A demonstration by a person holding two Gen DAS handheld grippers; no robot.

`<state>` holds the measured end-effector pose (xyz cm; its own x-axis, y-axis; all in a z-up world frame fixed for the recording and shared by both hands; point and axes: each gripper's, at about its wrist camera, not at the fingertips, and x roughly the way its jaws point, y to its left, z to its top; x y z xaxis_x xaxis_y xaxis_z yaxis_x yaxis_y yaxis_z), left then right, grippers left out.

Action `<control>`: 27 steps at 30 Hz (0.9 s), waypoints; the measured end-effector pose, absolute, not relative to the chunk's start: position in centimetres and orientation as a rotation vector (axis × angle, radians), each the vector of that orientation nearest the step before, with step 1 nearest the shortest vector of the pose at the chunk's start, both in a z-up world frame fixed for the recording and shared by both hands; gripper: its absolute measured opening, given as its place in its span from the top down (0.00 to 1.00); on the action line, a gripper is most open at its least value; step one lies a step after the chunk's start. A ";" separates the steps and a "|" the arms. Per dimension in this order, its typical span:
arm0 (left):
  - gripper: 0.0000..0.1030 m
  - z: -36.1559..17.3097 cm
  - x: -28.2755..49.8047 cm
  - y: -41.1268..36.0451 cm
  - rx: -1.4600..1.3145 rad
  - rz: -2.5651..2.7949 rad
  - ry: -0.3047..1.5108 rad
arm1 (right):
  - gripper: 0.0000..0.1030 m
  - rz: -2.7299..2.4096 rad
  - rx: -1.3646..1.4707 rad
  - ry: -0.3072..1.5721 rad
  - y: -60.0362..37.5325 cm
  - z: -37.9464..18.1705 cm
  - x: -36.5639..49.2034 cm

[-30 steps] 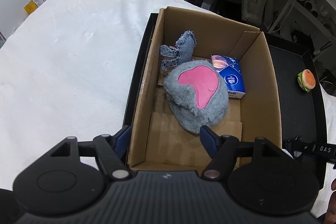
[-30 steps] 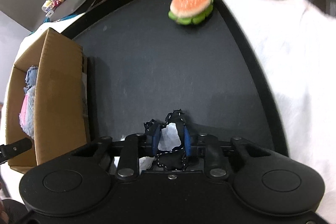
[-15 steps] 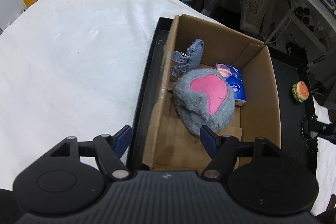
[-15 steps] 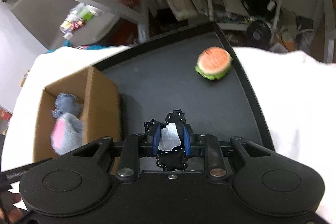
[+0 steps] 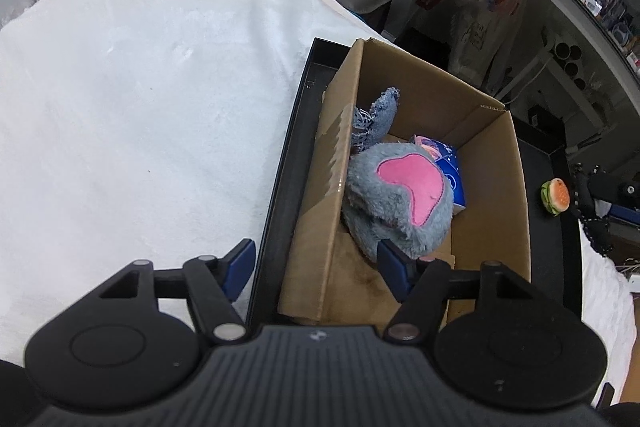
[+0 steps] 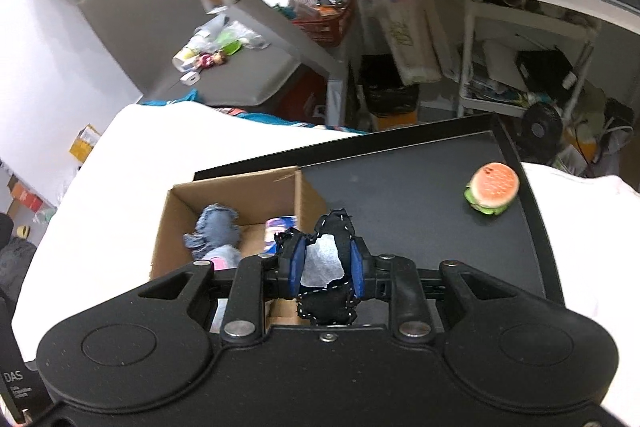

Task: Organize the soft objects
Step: 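Carry the black strap into the box while the left tool grips the box wall, then open the right tool to drop the strap while the left tool releases the box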

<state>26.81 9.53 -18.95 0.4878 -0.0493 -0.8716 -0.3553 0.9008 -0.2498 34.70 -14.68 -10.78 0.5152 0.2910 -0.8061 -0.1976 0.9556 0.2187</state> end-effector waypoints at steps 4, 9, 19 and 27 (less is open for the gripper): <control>0.39 -19.4 26.7 10.0 -0.453 0.178 1.046 | 0.76 0.302 0.080 0.996 -13.2 -10.8 34.5; 0.48 -20.0 26.5 10.7 -0.480 0.165 1.044 | 0.76 0.307 0.060 1.005 -11.5 -11.1 34.4; 0.78 -20.9 26.4 11.3 -0.527 0.141 1.062 | 0.59 0.326 0.024 1.021 -8.7 -11.5 34.3; 0.77 -20.8 26.5 11.3 -0.523 0.133 1.073 | 0.59 0.290 0.022 1.015 -10.0 -11.4 34.7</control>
<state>26.46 11.28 -20.85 0.4824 -0.1450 -0.8639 -0.3520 0.8710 -0.3427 34.67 -10.01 -11.39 0.4930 0.2496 -0.8335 -0.2294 0.9614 0.1522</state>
